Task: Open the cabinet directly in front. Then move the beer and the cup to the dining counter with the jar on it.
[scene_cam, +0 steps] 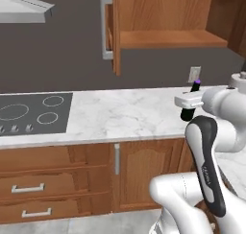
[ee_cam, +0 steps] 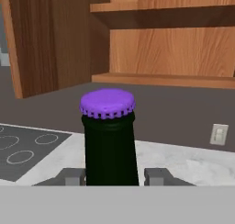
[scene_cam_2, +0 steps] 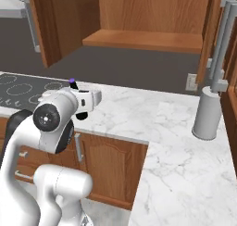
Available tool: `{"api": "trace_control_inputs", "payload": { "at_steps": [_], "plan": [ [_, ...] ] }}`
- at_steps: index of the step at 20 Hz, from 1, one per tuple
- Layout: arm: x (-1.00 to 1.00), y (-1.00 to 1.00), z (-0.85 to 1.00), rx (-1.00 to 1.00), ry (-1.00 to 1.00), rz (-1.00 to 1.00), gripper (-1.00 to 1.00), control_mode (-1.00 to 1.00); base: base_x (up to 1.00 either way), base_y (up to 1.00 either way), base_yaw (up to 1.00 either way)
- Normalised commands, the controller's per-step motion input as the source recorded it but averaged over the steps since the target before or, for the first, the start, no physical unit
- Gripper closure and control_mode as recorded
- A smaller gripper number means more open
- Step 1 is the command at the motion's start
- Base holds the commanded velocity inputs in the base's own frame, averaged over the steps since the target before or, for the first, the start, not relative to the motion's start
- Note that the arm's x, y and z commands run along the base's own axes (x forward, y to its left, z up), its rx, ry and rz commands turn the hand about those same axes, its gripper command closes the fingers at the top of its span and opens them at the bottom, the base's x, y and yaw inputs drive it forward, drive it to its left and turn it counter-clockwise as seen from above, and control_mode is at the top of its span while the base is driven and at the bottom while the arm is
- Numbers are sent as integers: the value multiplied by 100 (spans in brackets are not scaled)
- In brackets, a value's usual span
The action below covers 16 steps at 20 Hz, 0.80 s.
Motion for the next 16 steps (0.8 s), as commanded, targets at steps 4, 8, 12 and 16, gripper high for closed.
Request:
{"api": "trace_control_inputs", "payload": {
  "at_steps": [4,8,12,16],
  "plan": [
    [0,0,0,0,0,0,100,100,-37,51,29],
    [0,0,0,0,0,0,100,100,-23,53,34],
    [0,0,0,0,0,0,100,100,-8,54,38],
    [0,0,0,0,0,0,100,100,-2,55,39]
  ]
}}
